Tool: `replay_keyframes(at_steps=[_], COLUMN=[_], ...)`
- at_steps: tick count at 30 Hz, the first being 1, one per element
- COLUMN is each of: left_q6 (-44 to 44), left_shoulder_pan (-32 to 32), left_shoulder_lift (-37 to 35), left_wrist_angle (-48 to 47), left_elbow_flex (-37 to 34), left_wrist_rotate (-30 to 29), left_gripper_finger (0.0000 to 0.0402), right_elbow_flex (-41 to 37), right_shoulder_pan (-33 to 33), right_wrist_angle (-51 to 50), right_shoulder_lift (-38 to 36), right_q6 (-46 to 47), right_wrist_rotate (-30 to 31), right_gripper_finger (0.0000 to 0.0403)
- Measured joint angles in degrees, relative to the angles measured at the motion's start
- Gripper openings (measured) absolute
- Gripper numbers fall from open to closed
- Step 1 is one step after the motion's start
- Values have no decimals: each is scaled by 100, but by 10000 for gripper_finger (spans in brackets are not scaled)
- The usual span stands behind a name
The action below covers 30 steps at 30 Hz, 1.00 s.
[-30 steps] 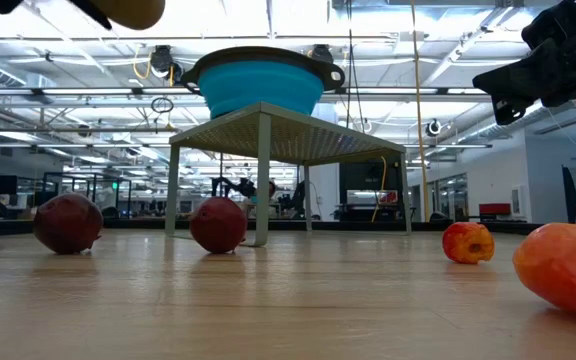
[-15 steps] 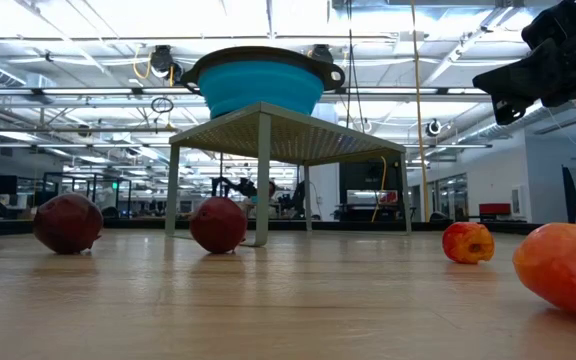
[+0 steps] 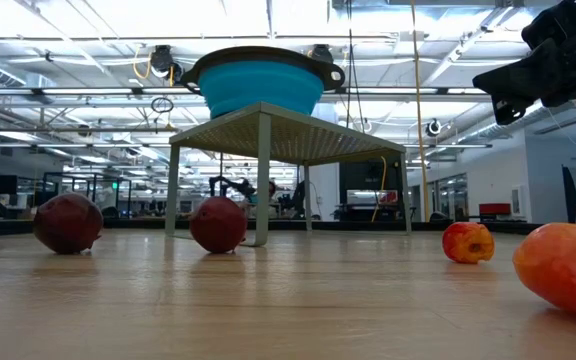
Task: Pick & Place Fruit
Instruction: Put the kiwi into the collapsible colander on the shelf
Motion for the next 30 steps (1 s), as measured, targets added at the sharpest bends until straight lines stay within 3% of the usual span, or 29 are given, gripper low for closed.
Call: replay_keyframes(at_steps=[7,19,30], left_q6=[2428,5659,8870], left_shoulder_pan=[-65,-107,-145], left_shoulder_lift=[198,799,916], left_wrist_angle=[-451,-515,-502], left_elbow_flex=[0,-2,-2], left_wrist_rotate=[-606,-808,-2237], left_gripper_finger=[218,218,218], right_elbow_flex=[1,0,1], right_shoulder_pan=[0,-1,-1], right_wrist_angle=[-1,-56,-87], right_shoulder_lift=[0,-1,0], right_q6=[-1,-2,-1], right_wrist_rotate=[-1,0,0], right_gripper_finger=[0,0,0])
